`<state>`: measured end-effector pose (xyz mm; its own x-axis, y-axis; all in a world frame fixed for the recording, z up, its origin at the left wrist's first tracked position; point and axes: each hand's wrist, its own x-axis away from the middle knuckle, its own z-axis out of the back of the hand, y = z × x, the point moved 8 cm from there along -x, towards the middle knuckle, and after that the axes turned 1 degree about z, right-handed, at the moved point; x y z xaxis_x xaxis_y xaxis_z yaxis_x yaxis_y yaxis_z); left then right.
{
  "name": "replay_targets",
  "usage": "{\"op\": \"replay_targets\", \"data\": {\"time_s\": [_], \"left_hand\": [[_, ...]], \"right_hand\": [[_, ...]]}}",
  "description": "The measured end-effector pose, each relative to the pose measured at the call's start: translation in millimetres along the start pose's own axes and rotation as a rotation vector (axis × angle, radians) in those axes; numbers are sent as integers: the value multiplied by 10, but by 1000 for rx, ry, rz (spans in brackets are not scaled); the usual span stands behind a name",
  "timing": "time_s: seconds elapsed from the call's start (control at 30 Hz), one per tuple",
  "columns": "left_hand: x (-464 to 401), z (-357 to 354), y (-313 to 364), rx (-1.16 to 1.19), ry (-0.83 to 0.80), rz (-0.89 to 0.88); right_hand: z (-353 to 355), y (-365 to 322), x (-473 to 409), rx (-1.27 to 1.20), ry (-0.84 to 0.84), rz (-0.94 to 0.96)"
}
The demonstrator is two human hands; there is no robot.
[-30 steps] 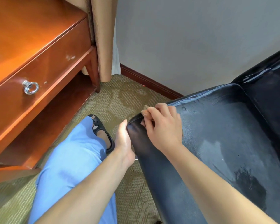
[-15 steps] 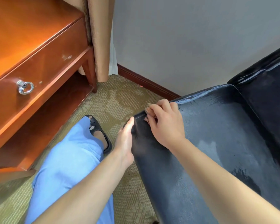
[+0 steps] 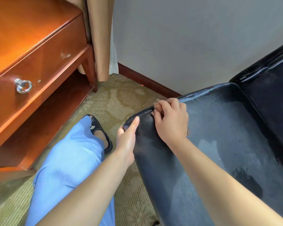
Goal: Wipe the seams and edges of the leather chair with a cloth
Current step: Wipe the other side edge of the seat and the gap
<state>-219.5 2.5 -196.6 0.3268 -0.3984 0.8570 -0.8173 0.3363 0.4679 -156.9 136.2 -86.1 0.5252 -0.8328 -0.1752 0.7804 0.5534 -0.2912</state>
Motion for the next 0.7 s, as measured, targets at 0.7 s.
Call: {"op": "replay_targets", "data": {"time_s": [0.7], "left_hand": [[-60,-188,327,-373,282,-229]], "right_hand": [[81,419,-127,-38,-73,-164]]}}
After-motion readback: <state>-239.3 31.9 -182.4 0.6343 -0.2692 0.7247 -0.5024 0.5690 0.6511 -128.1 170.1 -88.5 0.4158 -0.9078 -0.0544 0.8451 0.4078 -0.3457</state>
